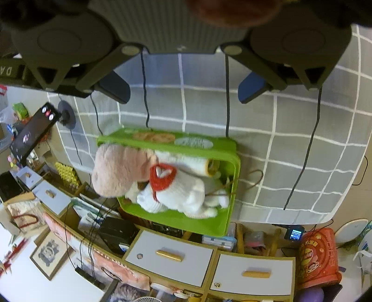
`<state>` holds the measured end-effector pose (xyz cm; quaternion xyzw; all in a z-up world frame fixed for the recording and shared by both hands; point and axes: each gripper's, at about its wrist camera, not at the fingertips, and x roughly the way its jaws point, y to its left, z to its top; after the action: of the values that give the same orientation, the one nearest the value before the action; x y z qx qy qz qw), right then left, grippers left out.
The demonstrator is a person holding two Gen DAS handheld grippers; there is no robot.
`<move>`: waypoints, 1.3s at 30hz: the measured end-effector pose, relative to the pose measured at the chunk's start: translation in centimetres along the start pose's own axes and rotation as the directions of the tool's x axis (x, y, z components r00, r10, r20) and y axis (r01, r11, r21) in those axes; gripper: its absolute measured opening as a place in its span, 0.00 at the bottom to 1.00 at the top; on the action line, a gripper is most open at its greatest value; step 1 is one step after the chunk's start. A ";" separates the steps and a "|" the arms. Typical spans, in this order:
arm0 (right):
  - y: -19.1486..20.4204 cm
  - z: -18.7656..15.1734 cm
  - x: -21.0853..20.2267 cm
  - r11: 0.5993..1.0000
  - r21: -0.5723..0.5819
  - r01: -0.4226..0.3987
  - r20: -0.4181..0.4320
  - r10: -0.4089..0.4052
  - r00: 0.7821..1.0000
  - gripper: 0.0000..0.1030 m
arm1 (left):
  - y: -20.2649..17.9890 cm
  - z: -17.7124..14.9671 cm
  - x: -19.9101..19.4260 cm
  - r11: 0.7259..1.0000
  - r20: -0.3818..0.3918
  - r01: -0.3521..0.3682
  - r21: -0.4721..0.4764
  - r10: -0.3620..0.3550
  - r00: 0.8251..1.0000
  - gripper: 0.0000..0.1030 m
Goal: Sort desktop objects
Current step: 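Move both tools back to the last plushes on the bed, then grasp hamburger plush with right tool while left grasps white knit sock plush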
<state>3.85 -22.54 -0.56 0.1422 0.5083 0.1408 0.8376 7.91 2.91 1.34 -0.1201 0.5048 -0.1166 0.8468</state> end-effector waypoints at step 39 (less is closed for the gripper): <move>-3.4 -10.8 0.4 0.967 -0.253 0.027 -0.254 -0.094 0.963 0.91 | -3.7 -11.1 1.9 0.926 -0.256 0.123 0.358 -0.029 0.966 0.99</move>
<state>-5.28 -24.48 -7.00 0.0010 0.5980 0.1948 0.7775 -1.26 -2.14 -4.12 0.0377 0.5698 -0.2567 0.7798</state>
